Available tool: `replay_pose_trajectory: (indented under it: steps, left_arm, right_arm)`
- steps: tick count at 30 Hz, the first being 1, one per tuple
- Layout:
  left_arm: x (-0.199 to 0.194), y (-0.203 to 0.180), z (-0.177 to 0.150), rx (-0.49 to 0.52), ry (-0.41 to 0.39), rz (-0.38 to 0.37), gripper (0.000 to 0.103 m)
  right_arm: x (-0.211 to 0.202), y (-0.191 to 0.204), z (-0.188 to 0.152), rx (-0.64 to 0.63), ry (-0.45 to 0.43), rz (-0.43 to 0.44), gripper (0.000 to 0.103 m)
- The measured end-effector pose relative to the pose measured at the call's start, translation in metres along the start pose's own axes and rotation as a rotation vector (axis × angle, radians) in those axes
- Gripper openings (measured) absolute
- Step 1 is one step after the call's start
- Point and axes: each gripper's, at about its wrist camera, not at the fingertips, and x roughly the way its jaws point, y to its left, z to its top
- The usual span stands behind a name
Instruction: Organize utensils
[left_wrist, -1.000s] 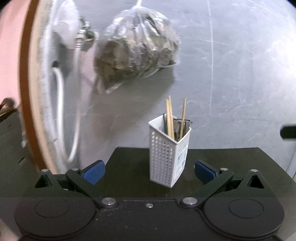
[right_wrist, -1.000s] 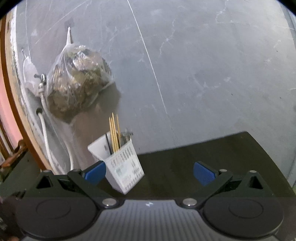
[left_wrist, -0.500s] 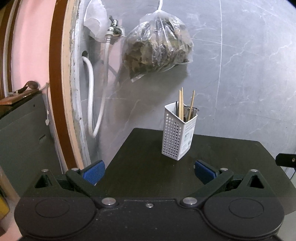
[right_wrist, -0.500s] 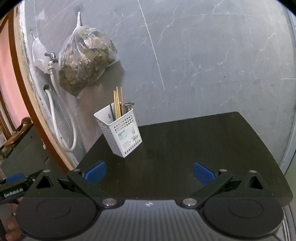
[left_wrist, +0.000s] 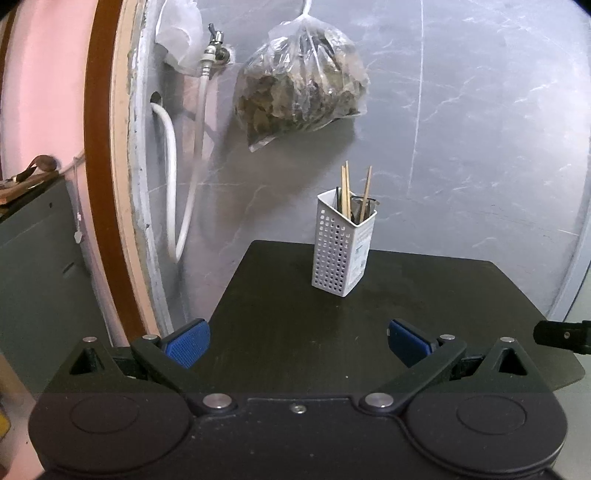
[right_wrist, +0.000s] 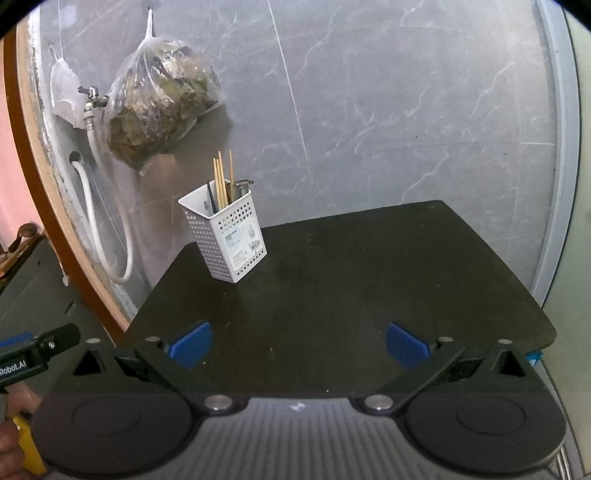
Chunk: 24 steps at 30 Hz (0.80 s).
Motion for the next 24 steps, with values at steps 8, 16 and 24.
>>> replay_pose_trajectory:
  steps: [8, 16, 24]
  left_arm:
    - [-0.005, 0.009, 0.001, 0.007, -0.012, -0.037, 0.102]
    - [0.0, 0.009, 0.001, 0.011, 0.001, -0.062, 0.102]
    - [0.004, 0.011, 0.002, 0.012, 0.01, -0.065, 0.102]
  right_arm:
    - [-0.012, 0.013, -0.006, -0.005, -0.017, -0.034, 0.103]
    - [-0.013, 0.014, -0.007, -0.002, -0.005, -0.054, 0.103]
    - [-0.01, 0.014, -0.007, -0.002, 0.007, -0.06, 0.103]
